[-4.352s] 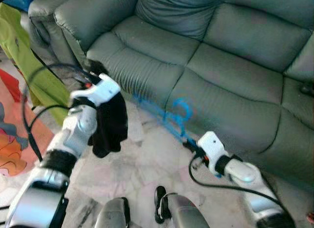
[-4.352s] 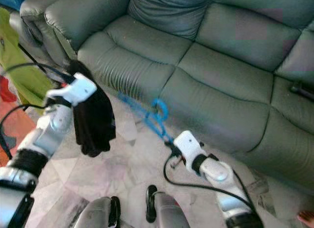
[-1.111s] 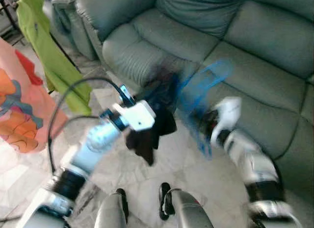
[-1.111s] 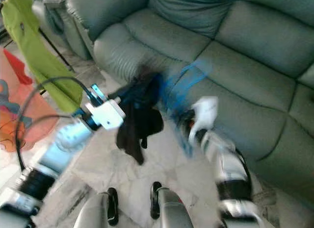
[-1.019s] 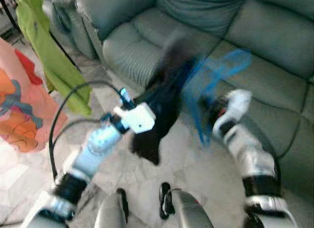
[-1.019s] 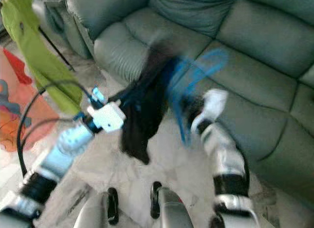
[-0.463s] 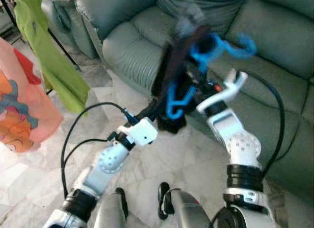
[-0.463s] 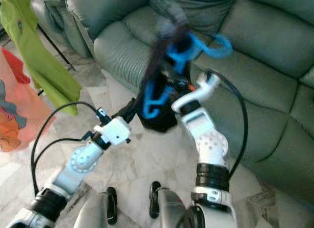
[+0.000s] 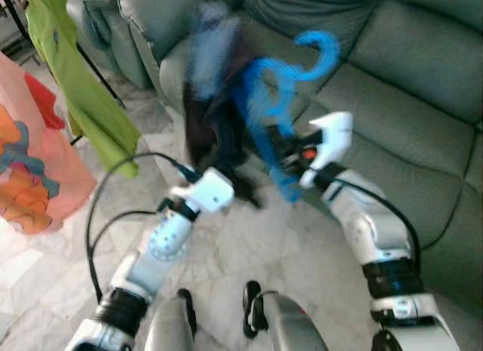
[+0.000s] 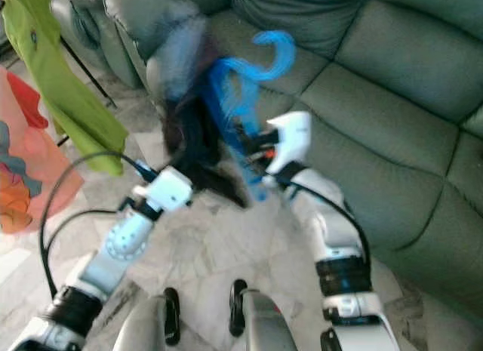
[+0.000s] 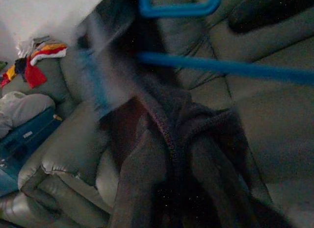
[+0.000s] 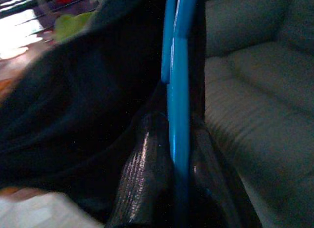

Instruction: Hang hanger

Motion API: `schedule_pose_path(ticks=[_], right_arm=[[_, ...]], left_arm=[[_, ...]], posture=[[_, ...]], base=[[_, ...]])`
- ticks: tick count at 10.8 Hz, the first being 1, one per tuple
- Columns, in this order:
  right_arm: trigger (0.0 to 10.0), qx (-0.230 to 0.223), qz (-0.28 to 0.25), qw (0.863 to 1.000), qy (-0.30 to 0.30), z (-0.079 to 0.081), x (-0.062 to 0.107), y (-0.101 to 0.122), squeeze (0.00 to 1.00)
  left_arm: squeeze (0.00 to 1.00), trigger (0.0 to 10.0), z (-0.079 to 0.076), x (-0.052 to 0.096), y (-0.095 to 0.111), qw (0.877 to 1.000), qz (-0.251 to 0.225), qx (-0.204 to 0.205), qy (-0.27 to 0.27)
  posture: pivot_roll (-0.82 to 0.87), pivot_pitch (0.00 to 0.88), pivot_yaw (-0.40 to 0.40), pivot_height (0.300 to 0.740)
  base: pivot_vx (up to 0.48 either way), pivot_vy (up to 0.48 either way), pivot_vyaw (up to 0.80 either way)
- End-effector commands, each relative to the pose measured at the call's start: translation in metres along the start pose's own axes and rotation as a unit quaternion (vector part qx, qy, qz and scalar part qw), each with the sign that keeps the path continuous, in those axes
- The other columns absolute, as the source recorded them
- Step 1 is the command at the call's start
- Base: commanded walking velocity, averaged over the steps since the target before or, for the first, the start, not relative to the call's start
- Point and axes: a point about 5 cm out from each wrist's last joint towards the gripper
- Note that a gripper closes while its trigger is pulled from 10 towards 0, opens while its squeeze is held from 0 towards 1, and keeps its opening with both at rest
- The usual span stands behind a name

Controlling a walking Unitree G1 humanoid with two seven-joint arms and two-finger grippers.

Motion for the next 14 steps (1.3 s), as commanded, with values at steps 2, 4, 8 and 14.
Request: schedule_pose_path(ticks=[2,4,8,14], right_arm=[[10.0,0.086,-0.073,0.992,-0.064,-0.017,-0.001,0.025,0.00],[10.0,0.098,-0.093,0.989,-0.062,-0.015,-0.003,0.028,0.00],[10.0,0.106,-0.141,0.984,-0.025,0.003,-0.006,0.039,0.00],[10.0,0.120,-0.147,0.982,-0.003,0.010,-0.004,0.036,0.00]], left_arm=[[0.00,10.0,-0.004,-0.001,0.004,1.000,-0.009,0.000,-0.005],[0.00,10.0,-0.013,0.002,-0.002,0.999,0.010,0.019,-0.024],[1.00,10.0,-0.030,0.007,-0.008,0.995,0.038,0.056,-0.071],[1.00,10.0,-0.021,0.010,-0.011,0.995,0.045,0.064,-0.068]], posture=[[-0.06,0.222,-0.052,0.740],[-0.06,0.222,-0.052,0.740],[-0.07,0.225,-0.051,0.740],[-0.06,0.221,-0.047,0.740]], base=[[0.000,0.000,0.00],[0.000,0.000,0.00],[0.000,0.000,0.00],[0.000,0.000,0.00]])
Point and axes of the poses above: a point about 5 cm out from each wrist's last joint towards the gripper, its own x axis pointing back from the gripper into the wrist, its own y axis along the axis of the wrist's last joint, z = x × y, and after that the axes turned 13 degrees about x, right-handed
